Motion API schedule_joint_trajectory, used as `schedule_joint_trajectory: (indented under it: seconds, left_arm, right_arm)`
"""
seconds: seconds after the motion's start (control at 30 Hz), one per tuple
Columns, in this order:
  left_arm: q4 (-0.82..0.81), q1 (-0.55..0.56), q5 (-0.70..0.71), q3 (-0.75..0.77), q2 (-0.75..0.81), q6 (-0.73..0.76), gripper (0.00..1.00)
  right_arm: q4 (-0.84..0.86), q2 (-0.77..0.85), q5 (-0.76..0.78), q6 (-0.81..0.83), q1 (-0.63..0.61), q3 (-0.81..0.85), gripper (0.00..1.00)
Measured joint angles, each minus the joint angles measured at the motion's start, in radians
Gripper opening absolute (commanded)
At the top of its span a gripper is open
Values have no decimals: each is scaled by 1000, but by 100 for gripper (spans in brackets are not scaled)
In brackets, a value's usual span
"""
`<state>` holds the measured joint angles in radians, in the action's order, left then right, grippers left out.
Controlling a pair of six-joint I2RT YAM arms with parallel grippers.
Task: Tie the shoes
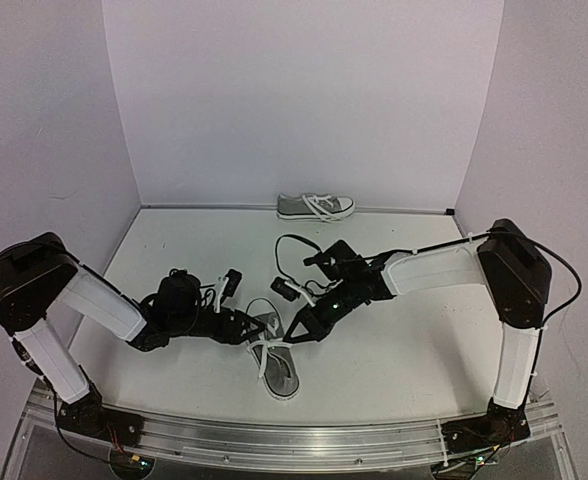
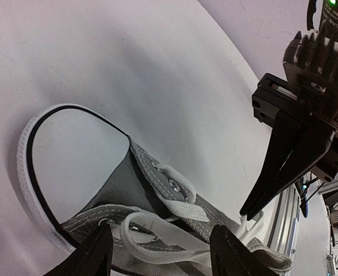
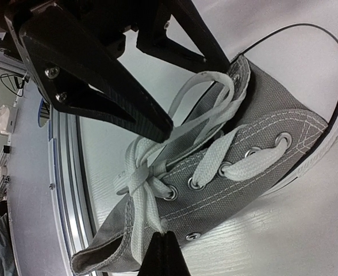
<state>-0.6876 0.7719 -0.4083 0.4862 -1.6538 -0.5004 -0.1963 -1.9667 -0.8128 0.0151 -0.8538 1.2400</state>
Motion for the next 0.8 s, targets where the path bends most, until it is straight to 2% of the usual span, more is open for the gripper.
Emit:
schedule_joint_trajectory:
  seconds: [0.2,0.5,0.63,0.7,0.8]
  left_arm:
    - [-93,-2,-51,19,-76,-54,54]
    - [-169,-3,-89,34,-118,-98,15]
    - [-169,-3,-87,33,-104,-94,9]
    - [-169,-3,-82,29,-86,-91,1]
    - [-167,-2,-62,24,-55,-75,0]
  right_arm:
    - [0,0,7,0,0,0,0]
    - [0,0,18,-1,0,0,0]
    - [2,1,27,-2,0,-10,0]
    - [2,3,31,-4,0,-22,0]
    - [2,9,35,-5,0,-41,0]
